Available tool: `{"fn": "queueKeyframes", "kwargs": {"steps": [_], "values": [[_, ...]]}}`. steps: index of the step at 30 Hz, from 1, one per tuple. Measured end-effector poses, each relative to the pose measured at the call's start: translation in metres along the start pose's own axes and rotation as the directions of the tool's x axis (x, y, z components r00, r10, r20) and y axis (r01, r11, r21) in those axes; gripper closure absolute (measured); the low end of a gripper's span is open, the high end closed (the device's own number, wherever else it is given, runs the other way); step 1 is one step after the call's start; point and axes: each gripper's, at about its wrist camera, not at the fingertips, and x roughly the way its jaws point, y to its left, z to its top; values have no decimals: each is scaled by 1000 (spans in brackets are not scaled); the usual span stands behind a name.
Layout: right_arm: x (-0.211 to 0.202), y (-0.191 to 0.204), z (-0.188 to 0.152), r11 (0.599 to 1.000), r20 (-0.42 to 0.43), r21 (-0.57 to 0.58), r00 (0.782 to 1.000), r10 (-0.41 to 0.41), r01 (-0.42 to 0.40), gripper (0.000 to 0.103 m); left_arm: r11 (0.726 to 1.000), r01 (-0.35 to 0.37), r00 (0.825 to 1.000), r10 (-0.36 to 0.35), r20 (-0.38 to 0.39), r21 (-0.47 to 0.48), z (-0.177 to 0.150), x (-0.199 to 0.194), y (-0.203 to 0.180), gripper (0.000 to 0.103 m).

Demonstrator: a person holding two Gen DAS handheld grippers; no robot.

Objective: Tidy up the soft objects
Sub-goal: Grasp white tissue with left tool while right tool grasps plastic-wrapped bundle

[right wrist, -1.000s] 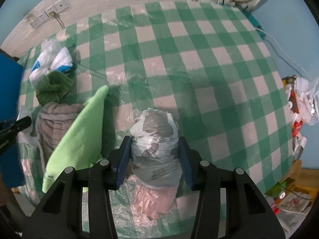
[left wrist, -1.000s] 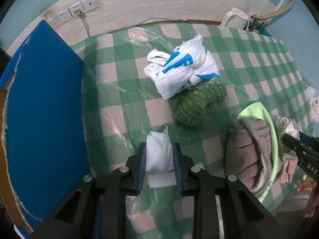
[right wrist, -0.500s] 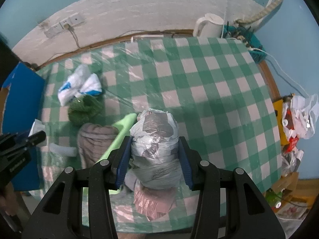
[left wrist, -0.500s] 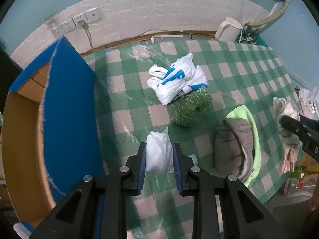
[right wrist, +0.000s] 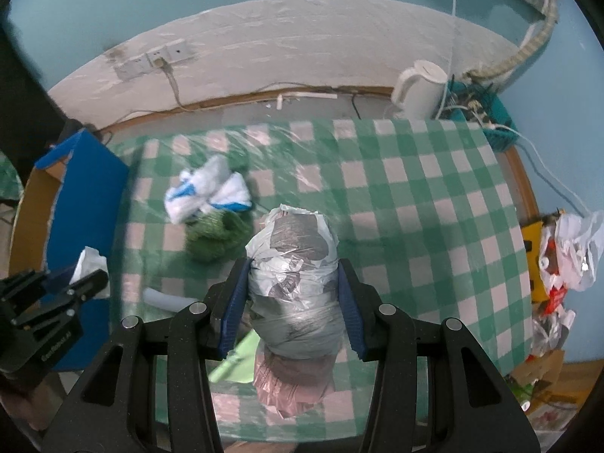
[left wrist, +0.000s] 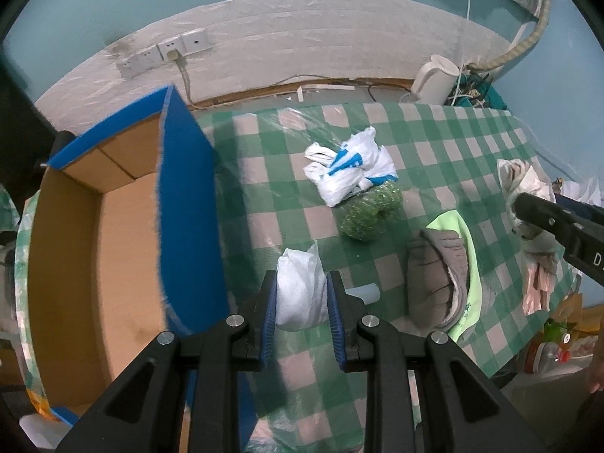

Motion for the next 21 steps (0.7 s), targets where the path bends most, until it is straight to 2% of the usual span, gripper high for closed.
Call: {"fn": "queueKeyframes", "kwargs": {"steps": [21], "values": [[-23, 103, 18, 985, 20, -148, 996, 88, -84, 57, 995, -2, 997, 10, 82, -101, -17, -51, 68, 78]]}}
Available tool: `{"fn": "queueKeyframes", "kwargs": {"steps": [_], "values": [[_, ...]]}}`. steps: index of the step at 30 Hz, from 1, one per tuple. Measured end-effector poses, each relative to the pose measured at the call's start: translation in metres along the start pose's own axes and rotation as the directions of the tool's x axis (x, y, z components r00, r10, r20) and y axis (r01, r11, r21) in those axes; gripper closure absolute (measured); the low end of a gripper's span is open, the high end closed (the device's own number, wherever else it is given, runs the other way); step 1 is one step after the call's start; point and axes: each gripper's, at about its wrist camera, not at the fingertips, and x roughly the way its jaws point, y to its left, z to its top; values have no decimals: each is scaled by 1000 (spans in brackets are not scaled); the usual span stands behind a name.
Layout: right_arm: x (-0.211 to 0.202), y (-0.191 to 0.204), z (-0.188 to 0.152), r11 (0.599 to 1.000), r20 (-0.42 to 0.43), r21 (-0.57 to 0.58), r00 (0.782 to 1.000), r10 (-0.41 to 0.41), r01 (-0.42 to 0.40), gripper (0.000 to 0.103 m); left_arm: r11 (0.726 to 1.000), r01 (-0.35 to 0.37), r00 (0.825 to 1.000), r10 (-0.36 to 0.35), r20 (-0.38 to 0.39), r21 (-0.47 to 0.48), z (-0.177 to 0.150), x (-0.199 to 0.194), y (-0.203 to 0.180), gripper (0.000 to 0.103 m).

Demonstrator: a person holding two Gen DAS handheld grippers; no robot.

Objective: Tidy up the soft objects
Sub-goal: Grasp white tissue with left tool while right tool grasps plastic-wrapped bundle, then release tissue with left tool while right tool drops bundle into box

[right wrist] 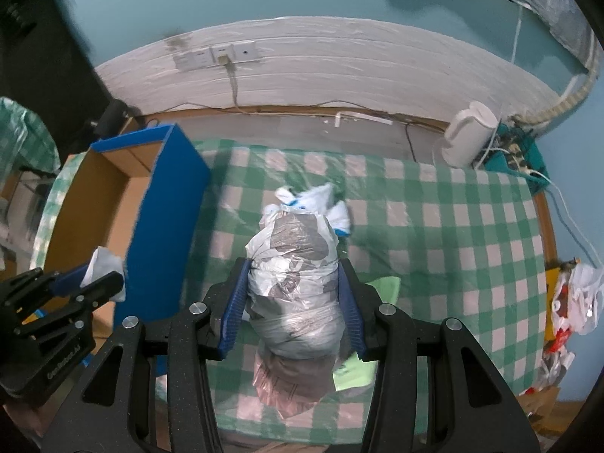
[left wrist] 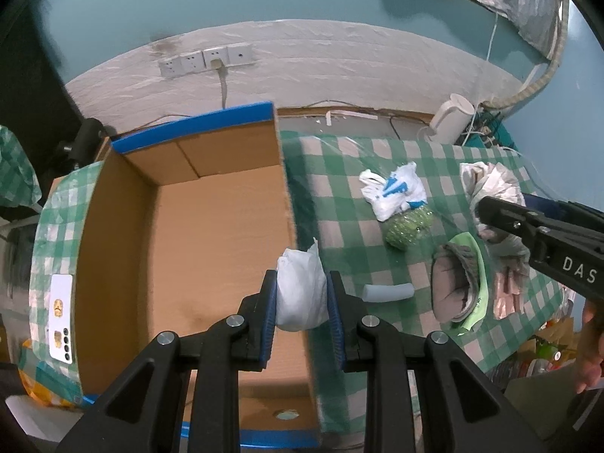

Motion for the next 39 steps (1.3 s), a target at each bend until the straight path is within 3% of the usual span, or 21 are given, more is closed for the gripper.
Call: {"fn": "queueKeyframes", "kwargs": {"steps": [22, 39], "values": [[9, 118, 26, 982, -18, -149, 993, 115, -116, 57, 994, -68, 996, 73, 47, -89, -11, -18, 78, 78], [34, 174, 33, 963, -73, -203, 984, 163, -175, 57, 980, -107, 994, 111, 17, -166, -25, -12, 128, 78]]}}
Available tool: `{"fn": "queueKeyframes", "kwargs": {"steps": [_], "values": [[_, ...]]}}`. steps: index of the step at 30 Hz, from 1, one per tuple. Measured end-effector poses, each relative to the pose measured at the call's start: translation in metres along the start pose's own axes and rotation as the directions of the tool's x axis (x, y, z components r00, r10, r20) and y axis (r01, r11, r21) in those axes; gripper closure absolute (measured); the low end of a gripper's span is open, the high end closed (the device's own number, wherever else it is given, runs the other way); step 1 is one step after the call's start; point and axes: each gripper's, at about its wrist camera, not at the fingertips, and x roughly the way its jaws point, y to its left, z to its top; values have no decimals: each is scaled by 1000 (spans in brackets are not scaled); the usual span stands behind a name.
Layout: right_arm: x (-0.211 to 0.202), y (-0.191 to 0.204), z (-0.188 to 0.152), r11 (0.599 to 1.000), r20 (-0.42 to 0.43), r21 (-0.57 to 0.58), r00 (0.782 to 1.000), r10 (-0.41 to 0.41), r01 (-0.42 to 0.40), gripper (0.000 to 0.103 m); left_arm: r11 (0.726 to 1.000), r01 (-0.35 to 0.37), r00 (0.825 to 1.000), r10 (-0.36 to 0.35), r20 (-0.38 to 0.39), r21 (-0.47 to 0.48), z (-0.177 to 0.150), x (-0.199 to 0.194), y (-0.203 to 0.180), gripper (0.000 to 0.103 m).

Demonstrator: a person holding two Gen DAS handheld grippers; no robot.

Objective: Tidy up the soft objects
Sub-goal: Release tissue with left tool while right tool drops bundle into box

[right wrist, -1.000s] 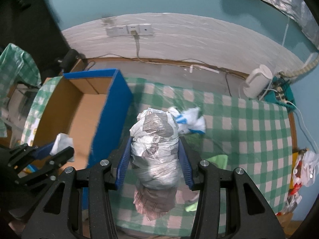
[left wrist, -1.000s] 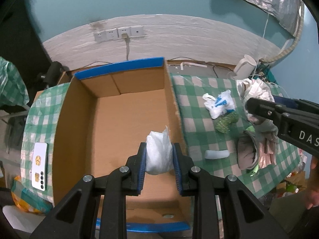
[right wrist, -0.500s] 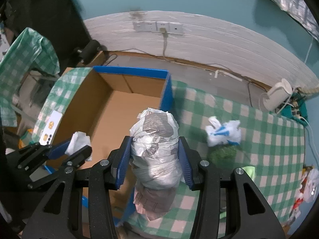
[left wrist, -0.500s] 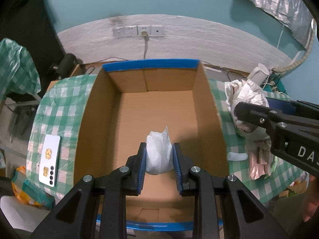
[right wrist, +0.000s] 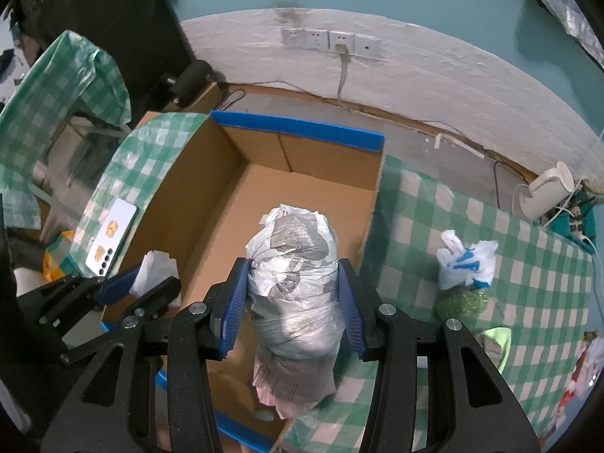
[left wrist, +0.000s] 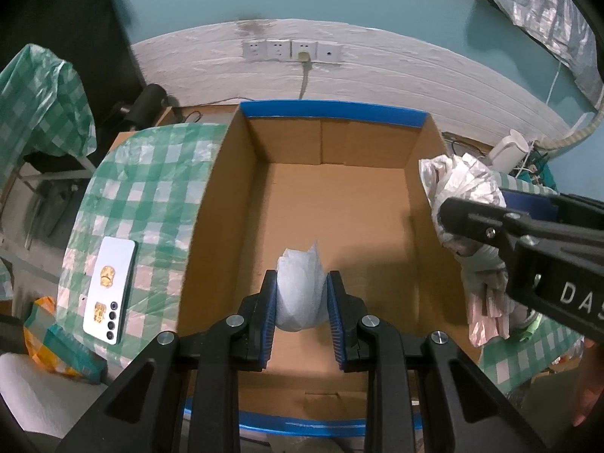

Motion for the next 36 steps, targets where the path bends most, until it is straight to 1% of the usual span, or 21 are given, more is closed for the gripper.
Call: {"fn": "queueKeyframes", "kwargs": {"steps": [4, 5, 7, 9, 10, 11, 12, 13, 14, 15, 17, 28, 36], "values": [[6, 1, -2, 1000, -14, 3, 1000, 28, -28, 56, 1000, -13, 1000, 13, -2, -15, 0, 0, 7, 78], [7, 2, -1, 999, -17, 5, 999, 34, -34, 56, 1000, -19, 1000, 19, -3, -20, 0, 0, 8, 74], [8, 3, -2, 999, -19, 13, 999, 39, -39, 55, 999, -29, 1000, 29, -5, -31, 1, 1, 10, 73], [8, 3, -2, 999, -16, 16, 999, 40, -39, 53, 998, -39, 999, 39, -5, -48, 2, 1, 13, 68], [7, 3, -2, 999, -13, 15, 999, 43, -42, 52, 998, -46, 999, 46, -5, -52, 2, 2, 14, 63], [6, 3, -2, 999, -10, 15, 999, 46, -46, 49, 997, -51, 999, 51, -6, -52, 2, 2, 14, 59], [5, 2, -2, 999, -6, 16, 999, 48, -48, 44, 997, -58, 998, 58, -6, -51, 2, 2, 13, 57], [5, 2, -2, 999, -1, 17, 999, 46, -46, 41, 997, -63, 998, 63, -4, -50, 2, 2, 13, 54], [4, 1, -3, 999, 4, 17, 999, 41, -41, 37, 997, -67, 998, 67, 0, -49, 2, 2, 12, 53], [3, 1, -3, 999, 7, 17, 999, 38, -38, 35, 997, -69, 998, 69, 2, -47, 2, 1, 12, 52], [3, 0, -3, 999, 11, 21, 999, 36, -36, 35, 997, -71, 997, 71, 5, -38, 2, 1, 10, 52], [-1, -15, -5, 998, 16, 55, 1000, 26, -27, 34, 997, -71, 997, 71, 7, -18, 4, -1, 1, 52], [-7, -30, -16, 998, 21, 68, 1000, 16, -17, 34, 997, -70, 998, 70, 5, -13, 6, -3, -5, 51]]}}
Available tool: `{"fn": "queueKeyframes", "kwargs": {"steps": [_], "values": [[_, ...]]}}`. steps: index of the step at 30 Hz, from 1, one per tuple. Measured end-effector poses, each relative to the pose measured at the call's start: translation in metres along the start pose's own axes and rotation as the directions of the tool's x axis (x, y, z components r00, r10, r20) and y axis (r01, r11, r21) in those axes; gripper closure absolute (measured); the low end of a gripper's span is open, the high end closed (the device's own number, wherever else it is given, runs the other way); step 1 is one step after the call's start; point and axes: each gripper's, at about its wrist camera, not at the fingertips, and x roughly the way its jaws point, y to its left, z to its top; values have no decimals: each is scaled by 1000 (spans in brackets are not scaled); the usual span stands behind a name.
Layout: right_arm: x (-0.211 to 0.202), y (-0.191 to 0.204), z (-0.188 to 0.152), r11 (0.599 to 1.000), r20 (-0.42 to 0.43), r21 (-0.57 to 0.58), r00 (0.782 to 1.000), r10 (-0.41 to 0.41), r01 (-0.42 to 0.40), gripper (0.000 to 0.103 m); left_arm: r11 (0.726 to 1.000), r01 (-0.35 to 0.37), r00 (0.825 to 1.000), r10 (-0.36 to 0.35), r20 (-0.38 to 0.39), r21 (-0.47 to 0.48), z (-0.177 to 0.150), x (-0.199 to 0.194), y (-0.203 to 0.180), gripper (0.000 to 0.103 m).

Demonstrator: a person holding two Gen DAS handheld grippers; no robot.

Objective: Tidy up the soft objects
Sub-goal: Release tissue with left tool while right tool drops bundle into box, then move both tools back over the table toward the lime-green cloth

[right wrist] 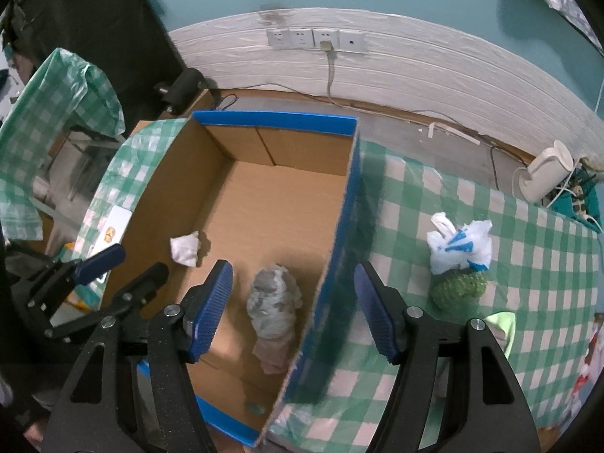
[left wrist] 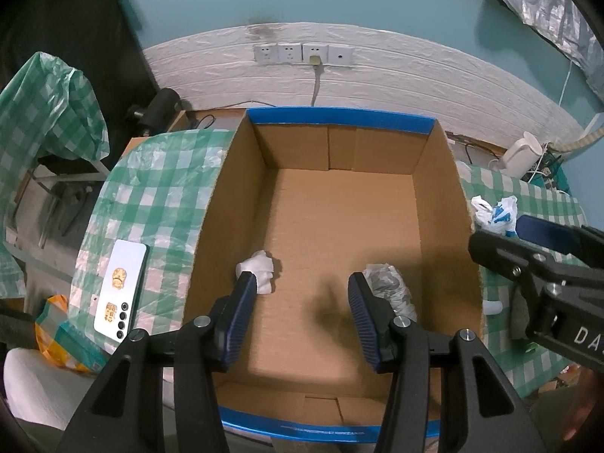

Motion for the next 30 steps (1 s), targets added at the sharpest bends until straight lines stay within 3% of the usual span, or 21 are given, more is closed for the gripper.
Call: {"fn": "queueKeyframes", "kwargs": {"steps": [11, 15, 30], "values": [[-12, -32, -11, 998, 5, 55, 1000, -16, 16, 34, 999, 12, 1000, -12, -2, 42, 2, -4, -29, 50], [-17, -45, -17, 997, 14, 70, 1000, -22, 21, 34, 998, 20, 1000, -21, 9, 63, 3, -7, -39, 45], [-28, -114, -50, 979, -6, 187, 997, -77, 77, 34, 990, 60, 998, -59, -11, 130, 0, -8, -93, 42]]}}
